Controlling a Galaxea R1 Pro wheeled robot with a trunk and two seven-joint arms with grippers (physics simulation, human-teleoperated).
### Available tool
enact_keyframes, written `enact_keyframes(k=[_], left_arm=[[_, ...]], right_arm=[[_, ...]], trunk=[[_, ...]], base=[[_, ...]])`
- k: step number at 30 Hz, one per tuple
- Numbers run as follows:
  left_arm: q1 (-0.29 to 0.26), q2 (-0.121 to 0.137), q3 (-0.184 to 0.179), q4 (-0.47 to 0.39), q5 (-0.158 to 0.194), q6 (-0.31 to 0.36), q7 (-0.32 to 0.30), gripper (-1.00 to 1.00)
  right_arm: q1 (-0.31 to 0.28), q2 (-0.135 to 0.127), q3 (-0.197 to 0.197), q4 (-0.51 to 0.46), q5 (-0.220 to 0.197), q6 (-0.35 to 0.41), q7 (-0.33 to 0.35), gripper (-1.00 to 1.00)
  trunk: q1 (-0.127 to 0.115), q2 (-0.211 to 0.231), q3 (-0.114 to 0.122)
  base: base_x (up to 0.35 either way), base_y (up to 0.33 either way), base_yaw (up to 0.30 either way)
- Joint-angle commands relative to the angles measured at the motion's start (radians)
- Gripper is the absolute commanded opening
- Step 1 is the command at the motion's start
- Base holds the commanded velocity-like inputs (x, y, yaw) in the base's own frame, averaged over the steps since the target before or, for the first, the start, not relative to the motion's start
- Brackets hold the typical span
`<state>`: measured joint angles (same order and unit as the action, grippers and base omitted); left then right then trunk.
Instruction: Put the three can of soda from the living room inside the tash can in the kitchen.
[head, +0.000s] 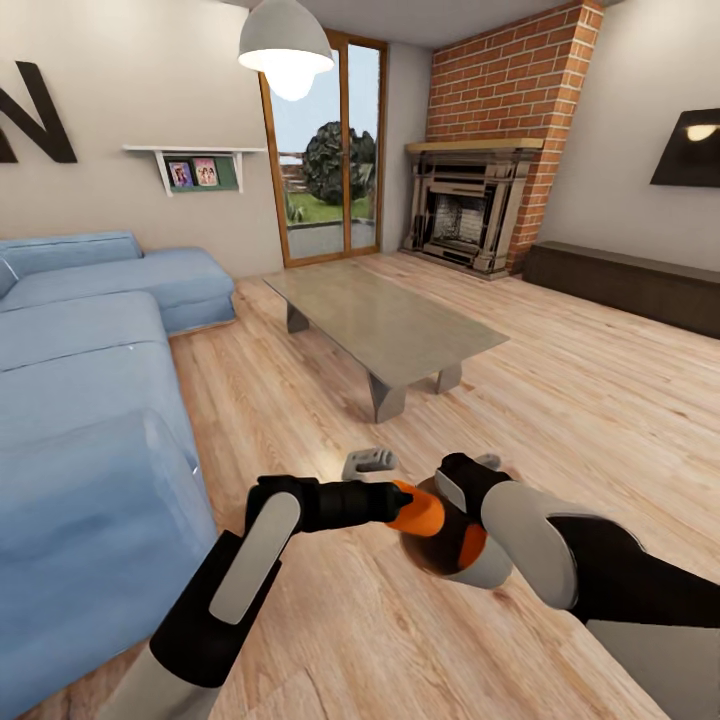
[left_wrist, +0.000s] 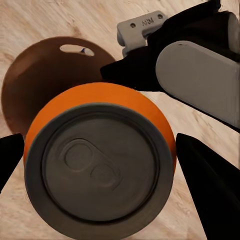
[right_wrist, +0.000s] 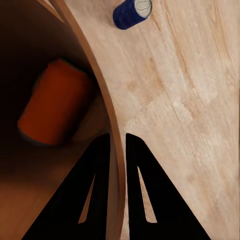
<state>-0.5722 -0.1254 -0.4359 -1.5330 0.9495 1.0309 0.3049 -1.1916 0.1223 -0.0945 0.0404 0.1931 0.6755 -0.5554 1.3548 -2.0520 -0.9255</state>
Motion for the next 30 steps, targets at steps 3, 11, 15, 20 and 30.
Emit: enact_keyframes(k=[3, 11, 15, 20, 30], left_arm=[[0.000, 0.002, -0.048, 0.002, -0.003, -0.030, 0.006, -1.00], [0.000, 0.003, -0.090, 0.031, -0.010, -0.075, 0.011, -1.00], [0.000, 0.004, -0.094, 0.058, -0.012, -0.089, 0.012, -1.00], [0.000, 0.004, -0.111, 0.085, -0.012, -0.122, 0.013, -1.00], [0.000, 0.001, -0.165, 0.190, -0.081, -0.214, 0.010, -1.00]], right_arm=[[0.000, 0.015, 0.014, 0.000, -0.029, 0.004, 0.003, -1.00], [0.000, 0.028, 0.016, 0.000, -0.053, 0.007, 0.004, -1.00], [0.000, 0.030, 0.016, -0.002, -0.055, 0.007, 0.006, -1.00], [-0.001, 0.031, 0.016, -0.006, -0.055, 0.007, 0.006, -1.00], [-0.001, 0.040, 0.016, -0.009, -0.056, 0.018, 0.009, -1.00]], trunk=[[0.000, 0.000, 0.000], [0.000, 0.000, 0.000], [0.000, 0.000, 0.000], [0.000, 0.000, 0.000], [0.000, 0.000, 0.000]], base=[[0.000, 0.000, 0.000], [0.000, 0.000, 0.000], [0.000, 0.000, 0.000], [0.000, 0.000, 0.000], [0.000, 0.000, 0.000]])
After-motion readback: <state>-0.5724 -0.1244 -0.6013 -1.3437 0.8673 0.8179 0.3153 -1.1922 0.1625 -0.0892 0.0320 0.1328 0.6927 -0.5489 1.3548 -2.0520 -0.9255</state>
